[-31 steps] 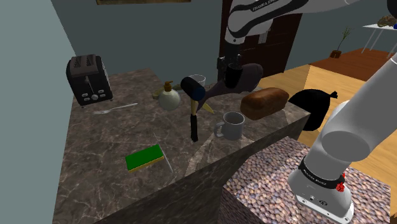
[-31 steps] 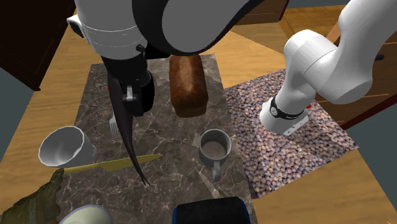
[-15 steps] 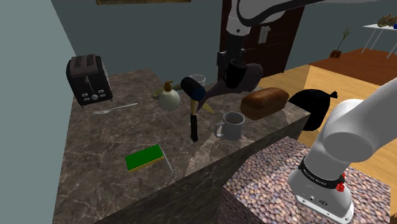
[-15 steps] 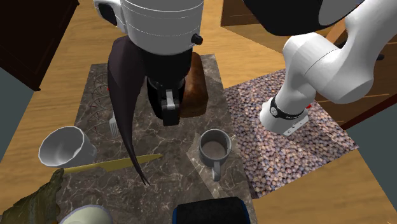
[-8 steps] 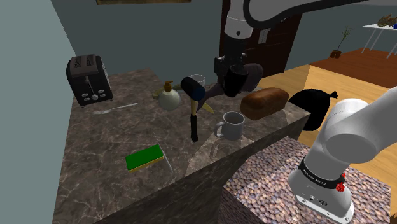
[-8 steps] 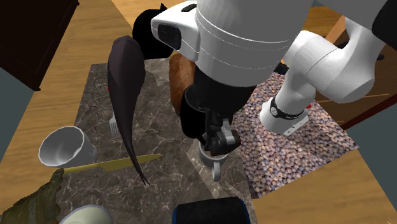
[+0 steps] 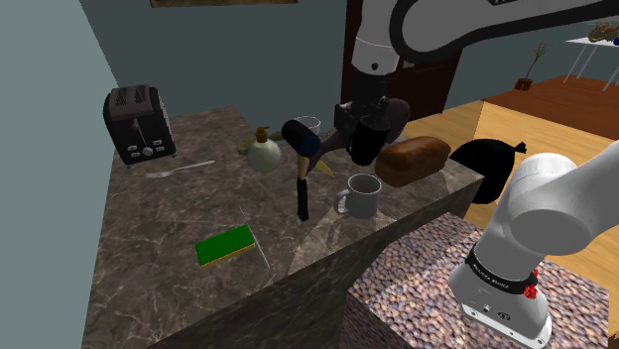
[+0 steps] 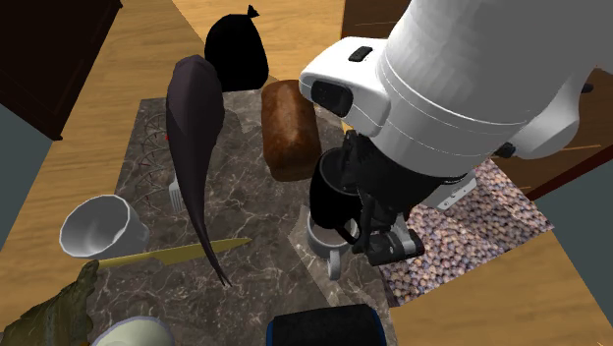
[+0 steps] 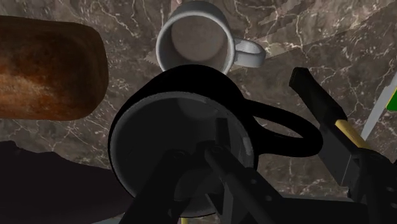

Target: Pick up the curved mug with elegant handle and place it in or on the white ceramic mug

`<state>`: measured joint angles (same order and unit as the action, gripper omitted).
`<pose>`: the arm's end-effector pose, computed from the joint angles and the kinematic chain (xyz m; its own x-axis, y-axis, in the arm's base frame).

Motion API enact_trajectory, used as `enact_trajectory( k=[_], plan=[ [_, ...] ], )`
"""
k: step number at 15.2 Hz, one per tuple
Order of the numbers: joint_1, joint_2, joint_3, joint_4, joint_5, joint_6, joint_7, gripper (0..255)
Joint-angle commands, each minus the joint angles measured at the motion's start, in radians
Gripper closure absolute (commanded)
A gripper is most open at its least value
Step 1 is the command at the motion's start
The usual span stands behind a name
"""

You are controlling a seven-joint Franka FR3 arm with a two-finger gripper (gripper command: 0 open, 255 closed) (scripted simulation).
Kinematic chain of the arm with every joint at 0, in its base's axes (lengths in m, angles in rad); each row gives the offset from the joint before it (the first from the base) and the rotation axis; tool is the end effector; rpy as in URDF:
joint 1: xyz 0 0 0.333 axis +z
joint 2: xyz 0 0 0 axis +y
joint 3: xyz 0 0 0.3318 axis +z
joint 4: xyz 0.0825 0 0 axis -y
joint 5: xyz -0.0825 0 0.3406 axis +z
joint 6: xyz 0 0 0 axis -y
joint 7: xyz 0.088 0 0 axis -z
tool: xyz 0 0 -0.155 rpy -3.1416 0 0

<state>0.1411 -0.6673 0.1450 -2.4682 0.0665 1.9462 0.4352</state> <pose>0.3042 0.1030 0.5039 0.9714 -0.1931 0.1379 -0.1898 -0.9811 -0.0367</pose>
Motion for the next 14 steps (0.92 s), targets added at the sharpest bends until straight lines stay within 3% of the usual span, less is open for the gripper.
enact_trajectory(
  k=[1,14],
  plan=[
    [0.001,0.0,0.002,-0.024,0.002,0.025,0.001,255],
    [0.005,0.034,0.017,-0.173,0.011,0.207,0.004,255]
  ],
)
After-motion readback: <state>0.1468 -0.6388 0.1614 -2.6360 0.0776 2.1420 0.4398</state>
